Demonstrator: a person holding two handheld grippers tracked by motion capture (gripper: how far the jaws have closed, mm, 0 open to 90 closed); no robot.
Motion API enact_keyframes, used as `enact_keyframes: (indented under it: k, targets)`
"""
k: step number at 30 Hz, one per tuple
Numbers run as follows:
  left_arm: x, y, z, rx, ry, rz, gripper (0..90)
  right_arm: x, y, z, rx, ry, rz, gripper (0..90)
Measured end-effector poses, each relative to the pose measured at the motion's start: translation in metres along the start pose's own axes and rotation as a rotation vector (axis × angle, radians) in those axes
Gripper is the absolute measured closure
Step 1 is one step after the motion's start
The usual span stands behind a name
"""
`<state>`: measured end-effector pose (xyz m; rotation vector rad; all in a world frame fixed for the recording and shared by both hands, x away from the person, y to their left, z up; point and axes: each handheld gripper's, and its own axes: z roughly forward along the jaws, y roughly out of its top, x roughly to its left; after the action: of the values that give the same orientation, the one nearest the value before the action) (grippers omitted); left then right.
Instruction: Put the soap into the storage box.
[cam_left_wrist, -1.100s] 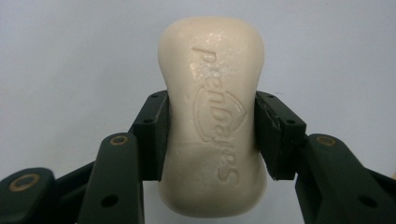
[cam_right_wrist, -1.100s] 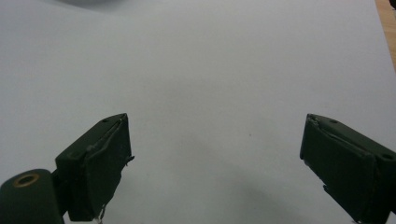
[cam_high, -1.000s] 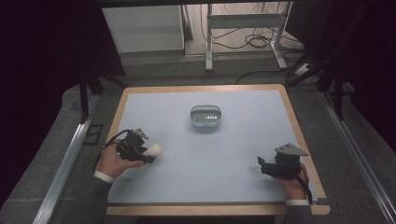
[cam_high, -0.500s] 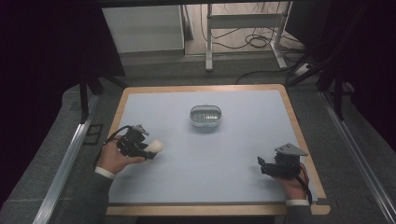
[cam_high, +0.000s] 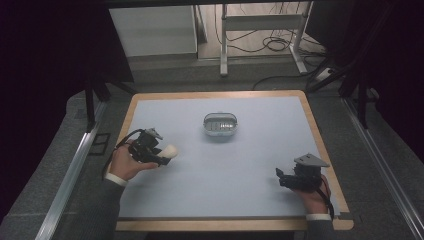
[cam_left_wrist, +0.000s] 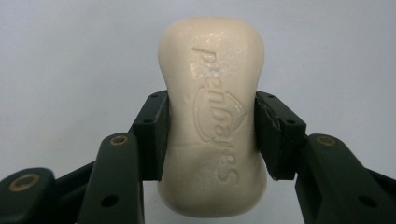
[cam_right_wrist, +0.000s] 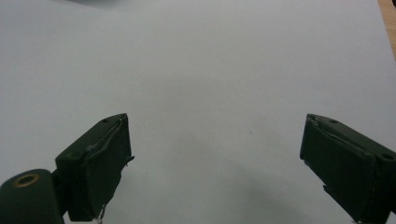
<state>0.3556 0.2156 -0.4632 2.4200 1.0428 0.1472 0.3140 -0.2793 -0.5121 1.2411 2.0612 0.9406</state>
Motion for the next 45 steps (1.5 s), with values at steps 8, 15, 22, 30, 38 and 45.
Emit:
enact_keyframes:
  k: [8, 15, 22, 30, 38, 45]
  targets:
    - [0.0, 0.007, -0.004, -0.007, 0.003, 0.009, 49.6, 0.0, 0.0, 0.001, 0.002, 0.0, -0.003, 8.6]
    - [0.003, 0.014, -0.008, -0.022, 0.009, 0.01, 49.6, -0.001, -0.001, 0.001, 0.003, -0.002, -0.001, 8.5]
    - [0.003, 0.024, -0.009, -0.026, 0.012, 0.019, 49.6, 0.0, -0.001, 0.001, 0.005, 0.001, -0.004, 8.5]
    - [0.004, 0.032, -0.007, -0.028, 0.017, 0.023, 49.6, 0.0, -0.001, 0.002, 0.002, 0.003, -0.008, 8.6]
    - [0.005, 0.039, -0.007, -0.029, 0.02, 0.028, 49.6, 0.0, -0.001, 0.002, 0.002, 0.003, -0.008, 8.5]
    - [0.006, 0.045, -0.005, -0.033, 0.018, 0.029, 49.6, -0.001, -0.002, 0.002, 0.004, 0.002, -0.009, 8.5]
